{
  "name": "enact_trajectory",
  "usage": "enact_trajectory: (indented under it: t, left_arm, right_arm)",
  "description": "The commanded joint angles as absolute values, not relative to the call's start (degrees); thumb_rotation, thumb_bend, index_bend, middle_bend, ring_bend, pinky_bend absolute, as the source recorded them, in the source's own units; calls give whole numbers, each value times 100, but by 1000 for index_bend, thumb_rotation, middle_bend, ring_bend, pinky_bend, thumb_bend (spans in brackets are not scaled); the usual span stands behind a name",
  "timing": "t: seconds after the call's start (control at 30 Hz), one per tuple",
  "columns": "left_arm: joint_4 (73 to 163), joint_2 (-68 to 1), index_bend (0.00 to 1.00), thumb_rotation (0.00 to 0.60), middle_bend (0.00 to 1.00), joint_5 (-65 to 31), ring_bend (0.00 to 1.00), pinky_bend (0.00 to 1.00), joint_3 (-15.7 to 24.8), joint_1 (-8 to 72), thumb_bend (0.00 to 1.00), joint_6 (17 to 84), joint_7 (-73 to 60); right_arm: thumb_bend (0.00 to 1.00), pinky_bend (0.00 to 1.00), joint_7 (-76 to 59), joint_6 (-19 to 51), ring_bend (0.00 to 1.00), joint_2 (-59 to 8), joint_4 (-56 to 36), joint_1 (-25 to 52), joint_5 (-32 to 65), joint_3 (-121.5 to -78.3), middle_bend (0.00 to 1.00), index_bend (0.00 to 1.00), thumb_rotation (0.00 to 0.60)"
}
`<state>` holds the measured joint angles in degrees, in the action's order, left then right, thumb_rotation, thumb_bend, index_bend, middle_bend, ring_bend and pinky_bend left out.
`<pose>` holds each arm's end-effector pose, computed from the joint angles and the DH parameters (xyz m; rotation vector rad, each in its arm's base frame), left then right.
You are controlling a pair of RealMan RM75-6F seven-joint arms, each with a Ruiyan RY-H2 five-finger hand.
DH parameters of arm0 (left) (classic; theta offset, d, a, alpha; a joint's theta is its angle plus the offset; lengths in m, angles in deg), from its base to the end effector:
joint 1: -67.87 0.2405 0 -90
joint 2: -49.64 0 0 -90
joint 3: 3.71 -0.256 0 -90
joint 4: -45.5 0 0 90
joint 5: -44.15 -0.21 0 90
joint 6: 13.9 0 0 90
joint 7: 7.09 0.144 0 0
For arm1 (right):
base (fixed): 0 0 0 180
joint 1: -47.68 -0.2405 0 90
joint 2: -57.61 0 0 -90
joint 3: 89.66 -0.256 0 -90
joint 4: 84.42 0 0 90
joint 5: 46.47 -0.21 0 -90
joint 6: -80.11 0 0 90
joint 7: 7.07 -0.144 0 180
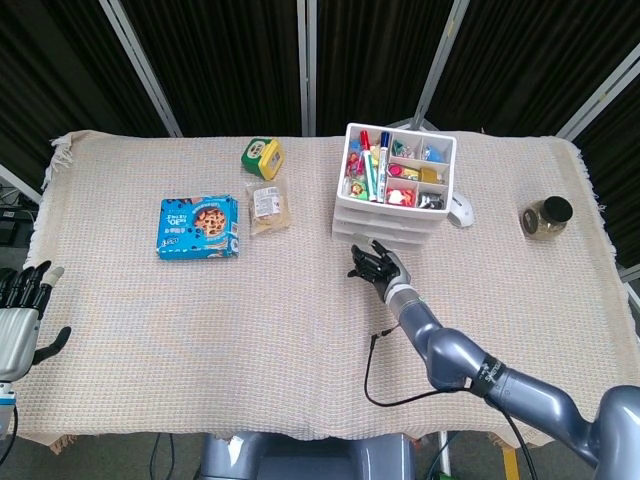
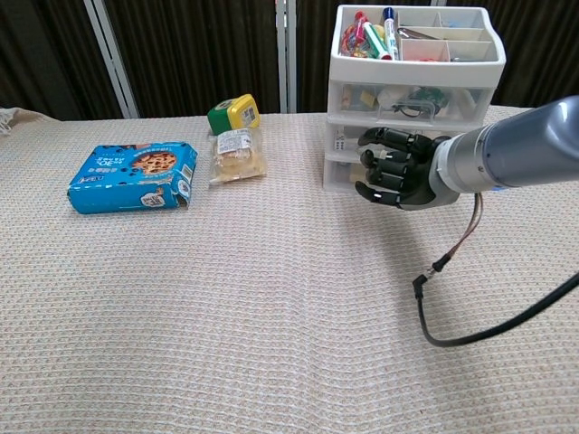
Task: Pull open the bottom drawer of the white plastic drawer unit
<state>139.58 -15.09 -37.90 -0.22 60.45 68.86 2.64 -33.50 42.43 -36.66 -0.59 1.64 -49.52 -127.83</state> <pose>-0.3057 0.1963 0.1524 -1.4161 -0.8314 -0.7936 -0.1125 -0.3897 -0.0357 -0.0095 -2.7071 1.2524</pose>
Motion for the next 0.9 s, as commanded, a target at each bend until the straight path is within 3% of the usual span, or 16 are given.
enact_trajectory:
  t: [0.03, 0.43, 0.9]
  left_arm:
    - [13959, -1508, 75, 600, 0, -3789, 0, 0, -20, 6044, 336, 6886, 265]
    - [13963, -1508, 75, 600, 0, -3789, 0, 0, -23, 6046, 336, 6887, 269]
    - [13961, -1511, 75, 600, 0, -3785, 0, 0, -21, 6044, 336, 6887, 277]
  right_arm:
    - [373, 602, -3368, 4144, 798, -3656, 42, 214, -4861, -12771, 740, 298, 600]
    - [373, 602, -3390, 3707, 798, -3670, 153, 293, -4755, -12805, 739, 253, 600]
    - [372, 602, -3249, 3780, 798, -3820, -305, 216, -4934, -12933, 739, 242, 600]
